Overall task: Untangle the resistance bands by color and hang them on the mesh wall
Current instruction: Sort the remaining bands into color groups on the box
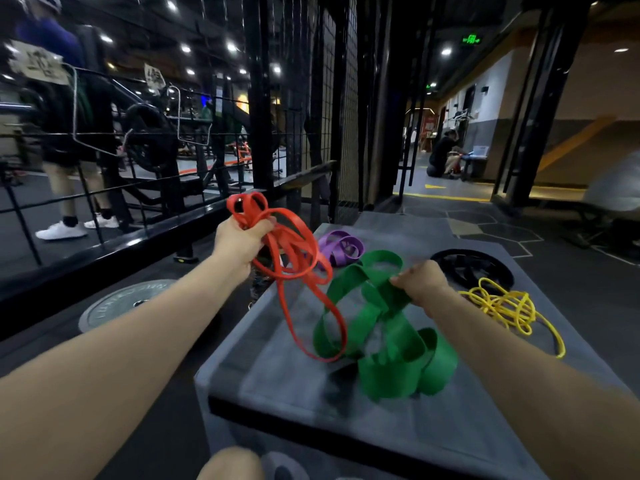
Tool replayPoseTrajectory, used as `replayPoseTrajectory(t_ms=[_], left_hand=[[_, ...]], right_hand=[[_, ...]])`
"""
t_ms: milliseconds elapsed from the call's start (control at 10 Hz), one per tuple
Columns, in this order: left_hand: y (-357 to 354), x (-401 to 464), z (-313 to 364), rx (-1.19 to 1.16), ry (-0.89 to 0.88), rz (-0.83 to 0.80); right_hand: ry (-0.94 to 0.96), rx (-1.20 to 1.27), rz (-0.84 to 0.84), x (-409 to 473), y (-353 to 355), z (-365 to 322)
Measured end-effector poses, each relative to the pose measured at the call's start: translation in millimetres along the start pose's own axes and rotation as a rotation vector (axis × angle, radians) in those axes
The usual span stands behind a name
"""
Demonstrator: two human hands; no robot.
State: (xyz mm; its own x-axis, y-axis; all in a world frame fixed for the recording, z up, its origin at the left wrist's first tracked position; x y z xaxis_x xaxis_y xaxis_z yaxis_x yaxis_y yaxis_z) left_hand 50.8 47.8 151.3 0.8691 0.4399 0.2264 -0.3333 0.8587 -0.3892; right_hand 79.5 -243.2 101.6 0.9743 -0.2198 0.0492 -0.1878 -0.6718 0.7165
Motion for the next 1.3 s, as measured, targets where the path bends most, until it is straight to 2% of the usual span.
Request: replayPoseTrajectory(t_ms=[200, 300, 400, 500, 900, 1100, 1300], left_hand=[[-16, -2, 12, -0.022, 0.039, -0.022], [-33, -5, 19, -0.044, 0.052, -0.044], [-56, -8, 22, -0.088, 0.077, -0.09], [-86, -16, 23, -0.105, 0.098, -0.136], [-226, -86, -25, 0.0, 0.126, -0.226], [-286, -107, -81, 0.031, 0.207, -0.346], [-323, -116, -120, -0.014, 0.332, -0.376]], right_hand=[[0.151, -0.483, -0.112, -17, -10, -15], [0.251, -0.345, -0.115, -20, -5, -29], [0.383, -0.091, -0.075, -32, 15, -49], [0.415, 0.194, -0.054, -46, 42, -55], [0.127, 0.352, 0.085, -52, 144, 48], [0.018, 0.342, 0.127, -44, 164, 114], [-0.05, 0.368, 0.197, -10, 175, 150]])
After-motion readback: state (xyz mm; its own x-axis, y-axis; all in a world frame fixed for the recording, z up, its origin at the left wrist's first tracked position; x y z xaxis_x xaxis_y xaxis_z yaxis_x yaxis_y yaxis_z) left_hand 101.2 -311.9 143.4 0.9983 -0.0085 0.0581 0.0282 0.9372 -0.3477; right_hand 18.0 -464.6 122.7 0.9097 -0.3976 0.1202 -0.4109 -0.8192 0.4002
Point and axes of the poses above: each hand's wrist, its own x-axis towards the middle knuckle, its own y-axis out of the back of the hand, z = x × y, the point moved 4 cm from there along x, towards the middle knuckle, and after that the axes turned 11 degrees about -x, right-handed, at the moved point
